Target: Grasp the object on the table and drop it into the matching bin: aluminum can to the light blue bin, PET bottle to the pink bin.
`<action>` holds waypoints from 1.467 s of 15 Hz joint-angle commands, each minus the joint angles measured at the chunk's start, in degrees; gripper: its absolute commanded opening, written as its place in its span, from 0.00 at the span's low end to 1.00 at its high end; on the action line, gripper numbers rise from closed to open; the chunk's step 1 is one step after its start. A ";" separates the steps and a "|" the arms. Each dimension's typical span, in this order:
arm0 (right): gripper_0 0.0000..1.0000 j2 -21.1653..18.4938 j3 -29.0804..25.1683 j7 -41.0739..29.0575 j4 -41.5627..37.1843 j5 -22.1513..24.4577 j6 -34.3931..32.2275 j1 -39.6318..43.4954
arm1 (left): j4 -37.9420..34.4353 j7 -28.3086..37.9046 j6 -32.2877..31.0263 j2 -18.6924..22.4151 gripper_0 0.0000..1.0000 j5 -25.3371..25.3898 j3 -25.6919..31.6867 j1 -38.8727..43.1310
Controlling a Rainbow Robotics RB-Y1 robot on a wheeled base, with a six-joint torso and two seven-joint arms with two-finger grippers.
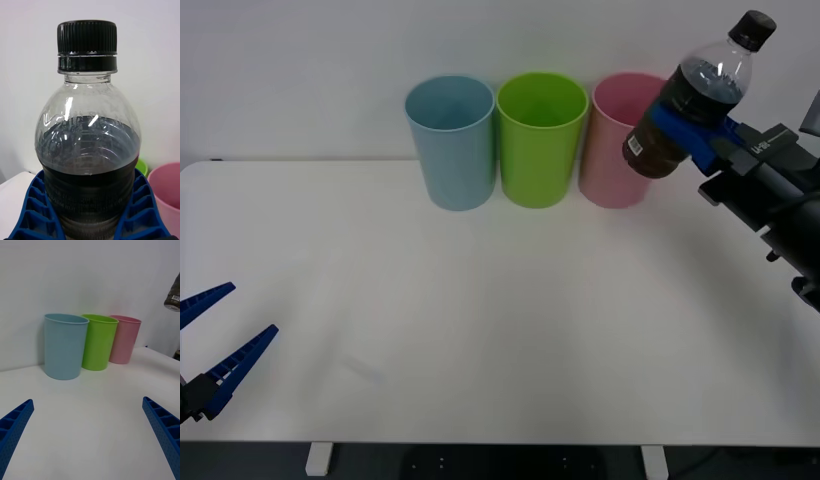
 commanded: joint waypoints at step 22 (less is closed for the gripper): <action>0.00 1.62 7.30 1.07 44.02 11.57 0.54 -37.03 | 0.00 0.00 0.00 0.00 1.00 0.00 0.00 0.00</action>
